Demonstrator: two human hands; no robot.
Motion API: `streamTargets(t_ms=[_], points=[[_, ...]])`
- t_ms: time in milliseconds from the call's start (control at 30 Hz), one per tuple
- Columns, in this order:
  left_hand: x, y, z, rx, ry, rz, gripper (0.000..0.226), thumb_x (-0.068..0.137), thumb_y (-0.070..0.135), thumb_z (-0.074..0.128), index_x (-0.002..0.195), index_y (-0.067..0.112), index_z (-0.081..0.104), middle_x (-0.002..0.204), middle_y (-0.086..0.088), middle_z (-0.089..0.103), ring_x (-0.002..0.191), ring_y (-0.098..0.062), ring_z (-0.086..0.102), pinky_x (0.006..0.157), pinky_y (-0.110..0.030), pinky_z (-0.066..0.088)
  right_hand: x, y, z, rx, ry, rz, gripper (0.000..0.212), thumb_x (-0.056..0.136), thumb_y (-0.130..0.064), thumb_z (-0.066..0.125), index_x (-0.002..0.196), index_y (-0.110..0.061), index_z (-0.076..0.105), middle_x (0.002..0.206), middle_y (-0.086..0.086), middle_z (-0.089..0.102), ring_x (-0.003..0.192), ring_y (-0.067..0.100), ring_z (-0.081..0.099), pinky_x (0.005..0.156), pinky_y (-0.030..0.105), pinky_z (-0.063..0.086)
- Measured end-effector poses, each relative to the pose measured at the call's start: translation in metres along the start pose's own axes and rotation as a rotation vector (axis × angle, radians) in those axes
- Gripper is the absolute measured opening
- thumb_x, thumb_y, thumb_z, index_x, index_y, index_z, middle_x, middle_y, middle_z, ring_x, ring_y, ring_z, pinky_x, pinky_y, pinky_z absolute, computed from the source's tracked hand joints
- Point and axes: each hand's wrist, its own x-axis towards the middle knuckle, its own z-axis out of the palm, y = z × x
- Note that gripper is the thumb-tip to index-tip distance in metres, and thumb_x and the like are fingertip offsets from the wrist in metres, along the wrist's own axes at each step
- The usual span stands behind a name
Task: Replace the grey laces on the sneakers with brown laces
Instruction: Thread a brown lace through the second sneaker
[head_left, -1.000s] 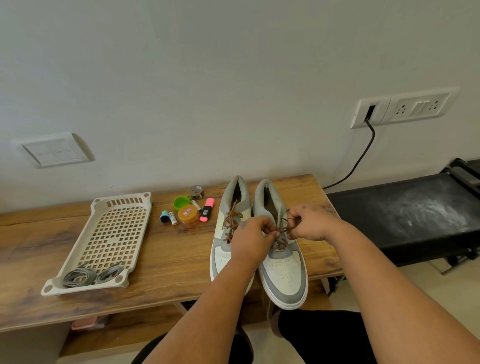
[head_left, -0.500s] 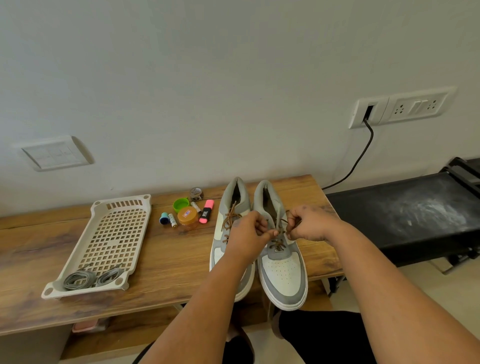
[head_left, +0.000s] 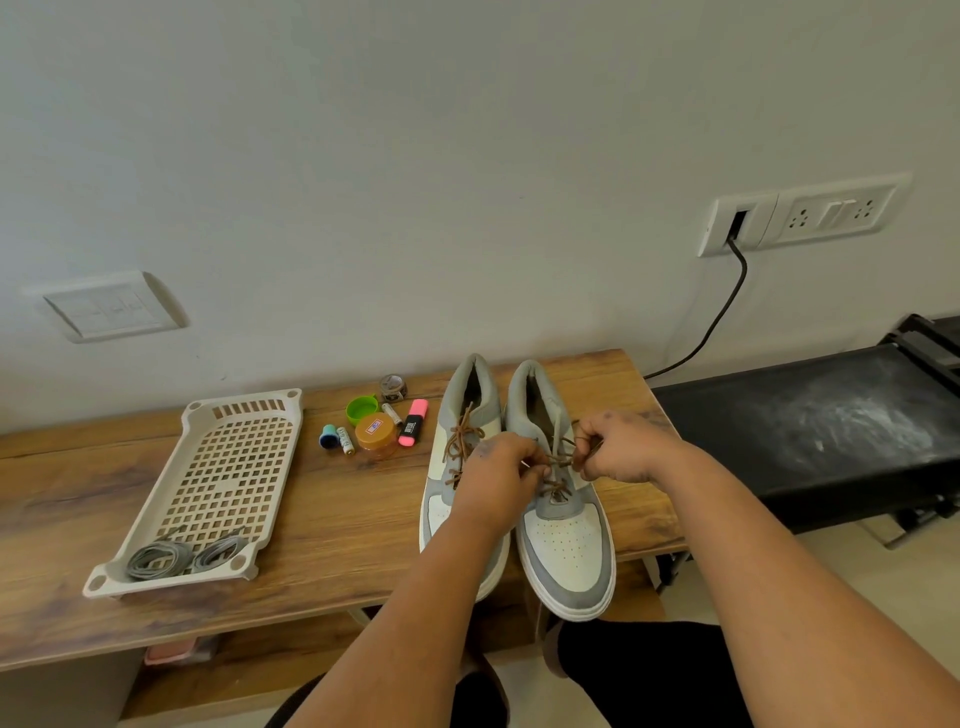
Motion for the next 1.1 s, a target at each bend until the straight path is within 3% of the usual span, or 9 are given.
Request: streamTargets(t_ms=[267,400,467,533,667,733,800,900,1100], points=[[0.000,-0.006,-0.008,-0.123,-0.077,-0.037,0.007,0.098,0.023,0.057,0.094,0.018,0.060,0.095,0.001,0.066,0.089,-0.009,0.065,0.085,-0.037,0.056,0.004,0.009,0.001,0.089,0.005,0.011,0.013,0.083,-0.010,0.072,0.086,-0.018,0.062,0.101,0.000,0.066,0.097,0.017,0.061,0.084,0.032,0.051],[0.005,-0.001,-0.011,-0.145,0.138,-0.069,0.015,0.097,0.035,0.058,0.091,0.021,0.057,0.098,0.003,0.059,0.083,-0.013,0.061,0.076,-0.033,0.055,0.010,0.014,0.002,0.145,0.013,0.020,0.021,0.083,-0.013,0.073,0.095,-0.021,0.058,0.100,0.001,0.066,0.098,0.019,0.064,0.091,0.042,0.054],[0.011,-0.003,-0.011,0.010,0.222,-0.046,0.020,0.099,0.035,0.054,0.099,0.016,0.060,0.107,0.003,0.051,0.091,-0.012,0.051,0.081,-0.030,0.049,0.014,0.015,0.004,0.255,0.043,0.031,0.033,0.087,-0.018,0.071,0.111,-0.025,0.049,0.102,0.001,0.067,0.092,0.016,0.069,0.088,0.041,0.057],[0.011,-0.005,-0.009,0.217,0.174,-0.062,0.030,0.101,0.039,0.048,0.104,0.014,0.064,0.114,0.002,0.049,0.104,-0.015,0.043,0.092,-0.033,0.043,0.015,0.015,0.007,0.295,0.066,0.028,0.036,0.092,-0.022,0.066,0.118,-0.030,0.042,0.105,0.001,0.067,0.084,0.011,0.071,0.083,0.037,0.059],[0.008,-0.005,-0.008,0.387,0.052,-0.077,0.032,0.103,0.040,0.041,0.109,0.020,0.066,0.118,0.004,0.051,0.113,-0.017,0.040,0.099,-0.036,0.033,0.016,0.015,0.011,0.211,0.073,0.040,0.020,0.093,-0.022,0.065,0.111,-0.018,0.059,0.094,-0.006,0.067,0.075,0.003,0.068,0.060,0.018,0.051],[0.008,0.002,-0.017,0.175,0.080,-0.128,0.029,0.103,0.039,0.043,0.101,0.020,0.066,0.109,0.004,0.056,0.104,-0.015,0.047,0.091,-0.035,0.038,0.017,0.016,0.012,0.219,0.068,0.052,0.018,0.091,-0.023,0.068,0.107,-0.017,0.063,0.090,-0.006,0.068,0.073,0.004,0.069,0.053,0.015,0.046],[0.007,0.013,-0.033,-0.304,0.119,-0.218,0.028,0.103,0.032,0.047,0.088,0.015,0.064,0.096,-0.003,0.064,0.085,-0.012,0.057,0.076,-0.030,0.046,0.018,0.017,0.012,0.255,0.066,0.067,0.017,0.090,-0.022,0.069,0.104,-0.017,0.063,0.089,-0.005,0.068,0.072,0.004,0.069,0.050,0.012,0.044],[0.000,0.026,-0.056,-0.774,0.084,-0.274,0.028,0.103,0.020,0.049,0.080,0.010,0.062,0.100,-0.001,0.073,0.072,0.002,0.064,0.069,-0.018,0.047,0.020,0.018,0.013,0.305,0.070,0.082,0.018,0.089,-0.019,0.070,0.104,-0.017,0.062,0.089,-0.004,0.068,0.070,0.004,0.068,0.047,0.011,0.044],[-0.002,0.027,-0.061,-1.071,-0.040,-0.391,0.029,0.103,0.020,0.048,0.079,0.014,0.064,0.113,-0.008,0.073,0.108,-0.024,0.067,0.101,-0.043,0.048,0.024,0.019,0.021,0.273,0.084,0.047,0.013,0.088,-0.016,0.072,0.096,-0.017,0.062,0.086,-0.001,0.068,0.071,0.011,0.070,0.053,0.018,0.049]])
